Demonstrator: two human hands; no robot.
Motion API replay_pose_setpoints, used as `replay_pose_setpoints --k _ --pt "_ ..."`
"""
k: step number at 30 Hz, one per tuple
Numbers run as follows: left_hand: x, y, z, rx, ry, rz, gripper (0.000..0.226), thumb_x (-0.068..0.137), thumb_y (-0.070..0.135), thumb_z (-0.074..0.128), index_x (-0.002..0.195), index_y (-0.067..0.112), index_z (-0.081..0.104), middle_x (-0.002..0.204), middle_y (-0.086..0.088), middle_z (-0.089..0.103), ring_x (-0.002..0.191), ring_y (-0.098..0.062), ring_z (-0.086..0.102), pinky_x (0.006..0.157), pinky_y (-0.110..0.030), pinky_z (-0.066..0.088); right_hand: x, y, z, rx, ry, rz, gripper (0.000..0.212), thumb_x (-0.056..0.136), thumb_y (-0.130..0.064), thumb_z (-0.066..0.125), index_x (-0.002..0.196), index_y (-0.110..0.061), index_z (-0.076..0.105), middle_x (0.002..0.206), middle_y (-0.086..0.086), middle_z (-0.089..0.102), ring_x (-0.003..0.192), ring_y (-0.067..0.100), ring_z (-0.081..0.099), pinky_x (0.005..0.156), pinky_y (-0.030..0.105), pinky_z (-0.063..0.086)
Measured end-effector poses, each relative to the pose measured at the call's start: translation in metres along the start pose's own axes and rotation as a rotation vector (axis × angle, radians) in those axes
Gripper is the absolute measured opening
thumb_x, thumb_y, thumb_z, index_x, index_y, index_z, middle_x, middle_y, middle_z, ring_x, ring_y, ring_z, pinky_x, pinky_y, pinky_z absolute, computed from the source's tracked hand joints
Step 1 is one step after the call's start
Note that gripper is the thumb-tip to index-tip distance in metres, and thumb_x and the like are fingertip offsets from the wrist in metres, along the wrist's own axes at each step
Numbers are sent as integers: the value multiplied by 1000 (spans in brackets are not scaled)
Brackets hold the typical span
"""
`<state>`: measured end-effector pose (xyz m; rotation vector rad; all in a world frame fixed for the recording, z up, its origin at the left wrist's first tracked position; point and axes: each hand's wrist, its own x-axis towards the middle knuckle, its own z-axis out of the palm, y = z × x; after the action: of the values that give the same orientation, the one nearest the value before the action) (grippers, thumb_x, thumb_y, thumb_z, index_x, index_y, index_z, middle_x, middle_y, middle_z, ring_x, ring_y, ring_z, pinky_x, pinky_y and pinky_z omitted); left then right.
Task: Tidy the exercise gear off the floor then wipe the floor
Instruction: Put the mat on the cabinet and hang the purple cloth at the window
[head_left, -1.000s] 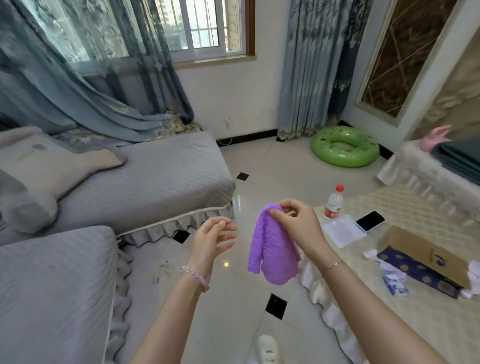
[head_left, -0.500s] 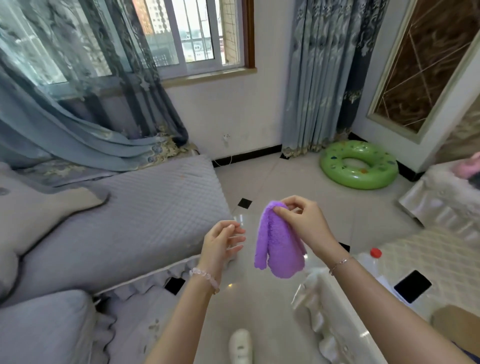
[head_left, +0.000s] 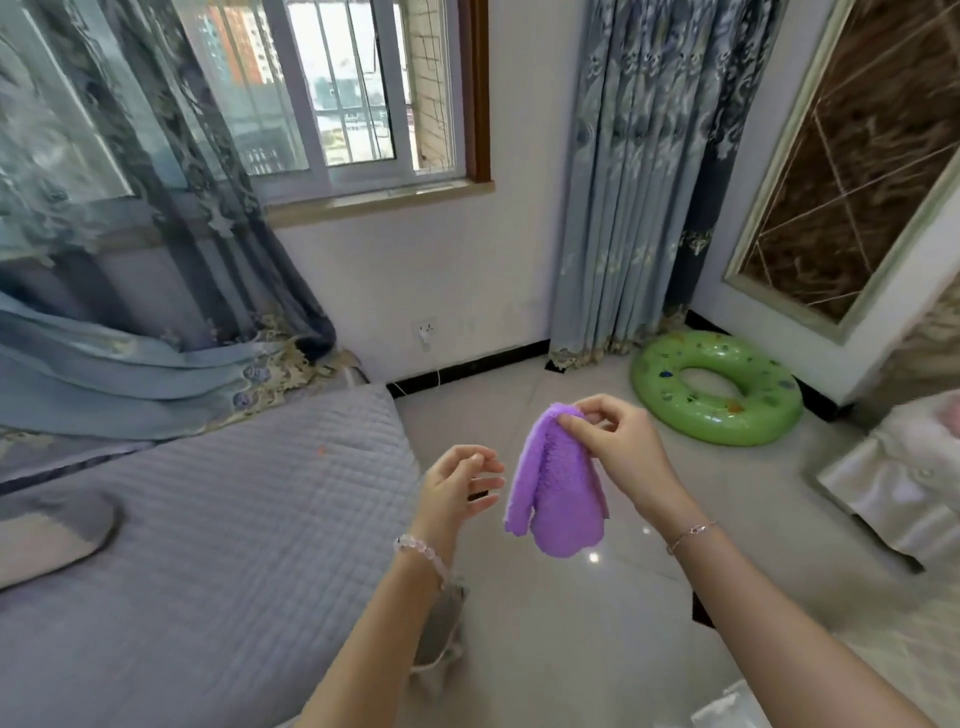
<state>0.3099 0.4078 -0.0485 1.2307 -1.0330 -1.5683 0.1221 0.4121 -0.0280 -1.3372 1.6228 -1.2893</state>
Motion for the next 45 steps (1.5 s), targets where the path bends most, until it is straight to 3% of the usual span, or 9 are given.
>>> replay_pose_setpoints --k 10,17,21,26,31,33,35,40,45 --pt "188 44 4 -16 47 19 21 94 6 44 81 11 60 79 -5 64 70 -16 62 67 -26 49 212 22 33 37 -11 -20 11 79 -29 73 83 -20 69 75 -2 64 71 12 58 75 41 53" --pt "345 95 21 -35 158 56 20 94 5 45 82 9 62 78 -6 65 68 -16 64 67 -28 51 382 12 54 53 -131 -96 6 81 -29 72 79 -24 68 73 -8 66 69 8 60 66 24 48" --pt "424 129 27 -27 196 108 22 94 5 44 83 10 62 79 -6 66 65 -14 64 66 -27 52 474 -1 66 52 -163 -146 6 82 -29 71 78 -26 68 76 -7 69 75 9 64 71 28 53" --pt "507 158 22 8 228 151 22 94 6 44 83 12 63 79 -4 66 70 -15 66 73 -32 51 567 -15 84 72 -168 -186 5 83 -29 70 82 -25 67 76 -8 66 72 7 61 66 22 49" --pt "595 182 13 48 198 221 13 92 10 53 91 15 65 92 -3 68 90 -17 63 81 -34 50 655 -13 114 90 -172 -187 11 81 -33 72 85 -24 68 80 -3 68 80 17 65 75 38 58" --pt "635 192 5 85 167 241 8 89 16 59 94 17 66 99 -3 69 97 -17 62 85 -35 50 689 -15 129 96 -172 -191 10 80 -32 72 85 -24 68 82 0 69 82 19 66 76 38 58" --pt "673 204 -4 115 126 275 18 83 25 66 98 15 67 103 -6 69 97 -17 63 86 -35 51 723 -19 146 112 -173 -198 8 80 -30 72 84 -24 68 83 1 69 82 19 66 74 36 58" --pt "768 246 -25 127 -8 339 22 80 12 70 102 12 64 96 3 71 91 -11 67 73 -18 51 805 -33 186 187 -166 -189 10 81 -25 70 88 -18 68 85 3 69 82 15 66 68 24 56" --pt "850 280 -44 272 83 384 14 79 13 72 87 23 65 84 4 70 81 -14 66 69 -22 52 872 -40 207 320 -138 -183 3 83 -19 69 86 -17 69 79 -2 70 74 4 66 63 17 52"
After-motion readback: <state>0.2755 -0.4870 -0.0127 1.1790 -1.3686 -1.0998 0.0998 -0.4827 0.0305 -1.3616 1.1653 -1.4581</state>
